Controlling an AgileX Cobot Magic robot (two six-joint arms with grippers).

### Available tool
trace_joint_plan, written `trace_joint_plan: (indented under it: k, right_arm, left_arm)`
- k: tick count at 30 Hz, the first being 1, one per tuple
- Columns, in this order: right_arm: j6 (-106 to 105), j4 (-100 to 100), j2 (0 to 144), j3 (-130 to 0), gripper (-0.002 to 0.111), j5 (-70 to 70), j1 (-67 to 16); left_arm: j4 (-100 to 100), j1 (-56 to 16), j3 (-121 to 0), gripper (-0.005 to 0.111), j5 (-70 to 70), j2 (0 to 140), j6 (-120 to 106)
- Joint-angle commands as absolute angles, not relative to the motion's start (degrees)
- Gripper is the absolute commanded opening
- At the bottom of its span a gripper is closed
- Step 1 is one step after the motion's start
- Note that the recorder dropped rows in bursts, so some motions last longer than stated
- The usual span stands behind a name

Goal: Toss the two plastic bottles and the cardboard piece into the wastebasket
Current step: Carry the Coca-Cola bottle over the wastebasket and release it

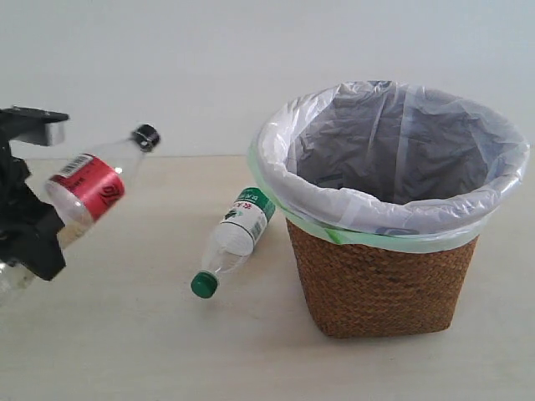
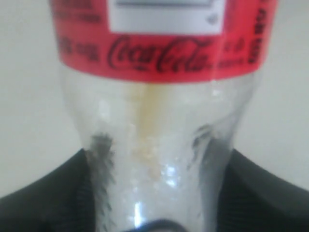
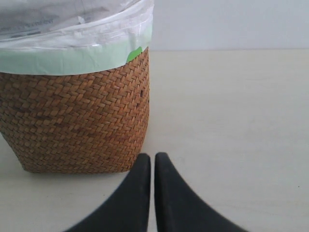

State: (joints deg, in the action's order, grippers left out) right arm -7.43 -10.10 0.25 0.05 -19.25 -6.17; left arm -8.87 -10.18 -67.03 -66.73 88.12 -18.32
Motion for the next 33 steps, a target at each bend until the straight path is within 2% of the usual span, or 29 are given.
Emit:
trace_joint_plan:
  k: [1,6,11,16,26,33]
  right_arm:
    - [-7.7,-9.8,0.0,0.0,0.000,-18.9,-5.9]
    - [-7.7,-9.8,0.0,0.0,0.000,-18.9,-5.9]
    - [-7.7,-9.8,0.0,0.0,0.000,-18.9,-5.9]
    - [-7.7,-9.8,0.0,0.0,0.000,-18.9,-5.9]
    - [-7.7,-9.8,0.0,0.0,0.000,-18.9,-5.9]
    - [-7.7,-9.8,0.0,0.0,0.000,-18.9,-5.9]
  left_arm:
    - [-7.7,-4.4,-67.1,0.004,-66.5,85.4,-4.4]
    - [-13.7,-3.9,-67.1,0.004,-62.7,85.3,-3.0]
    - [-28.0,-4.0,-67.1,0.004,-60.0,85.3,-13.9]
    - [-13.7,-4.0,-67.1,0.004,-61.0,85.3,-6.3]
    - [-2.8,-3.9,-67.1,0.004,-64.7,85.3,0.0]
    - [14.9,-3.9,-67.1,0.004,-70.0,85.3,12.2]
